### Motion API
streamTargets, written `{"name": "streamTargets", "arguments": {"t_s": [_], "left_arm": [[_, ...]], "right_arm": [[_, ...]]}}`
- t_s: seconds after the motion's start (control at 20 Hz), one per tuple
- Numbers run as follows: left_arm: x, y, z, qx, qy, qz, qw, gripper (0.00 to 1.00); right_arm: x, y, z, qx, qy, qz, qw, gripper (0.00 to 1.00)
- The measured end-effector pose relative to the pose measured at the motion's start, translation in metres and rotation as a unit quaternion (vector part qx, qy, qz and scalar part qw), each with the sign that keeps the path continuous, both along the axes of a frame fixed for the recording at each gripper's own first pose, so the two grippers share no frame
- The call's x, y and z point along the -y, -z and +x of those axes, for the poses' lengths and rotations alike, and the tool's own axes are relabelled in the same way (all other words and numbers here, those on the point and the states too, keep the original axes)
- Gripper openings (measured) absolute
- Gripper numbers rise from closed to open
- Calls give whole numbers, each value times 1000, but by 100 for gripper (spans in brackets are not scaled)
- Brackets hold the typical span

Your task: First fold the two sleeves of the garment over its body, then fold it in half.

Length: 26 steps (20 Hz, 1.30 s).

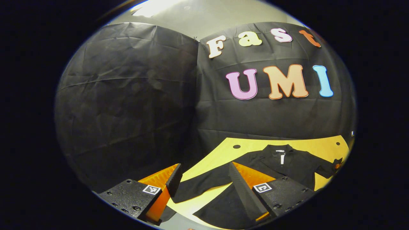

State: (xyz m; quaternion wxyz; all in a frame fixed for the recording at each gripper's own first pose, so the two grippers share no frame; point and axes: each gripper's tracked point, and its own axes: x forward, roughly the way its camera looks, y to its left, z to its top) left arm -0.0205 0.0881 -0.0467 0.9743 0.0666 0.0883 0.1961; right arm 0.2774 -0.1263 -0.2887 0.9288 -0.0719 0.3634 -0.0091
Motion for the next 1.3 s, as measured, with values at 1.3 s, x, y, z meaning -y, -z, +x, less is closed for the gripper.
{"name": "streamTargets", "arguments": {"t_s": [1.3], "left_arm": [[-59, 17, 12, 4, 17, -62, 998, 89]], "right_arm": [[-137, -144, 3, 124, -78, -84, 986, 2]]}}
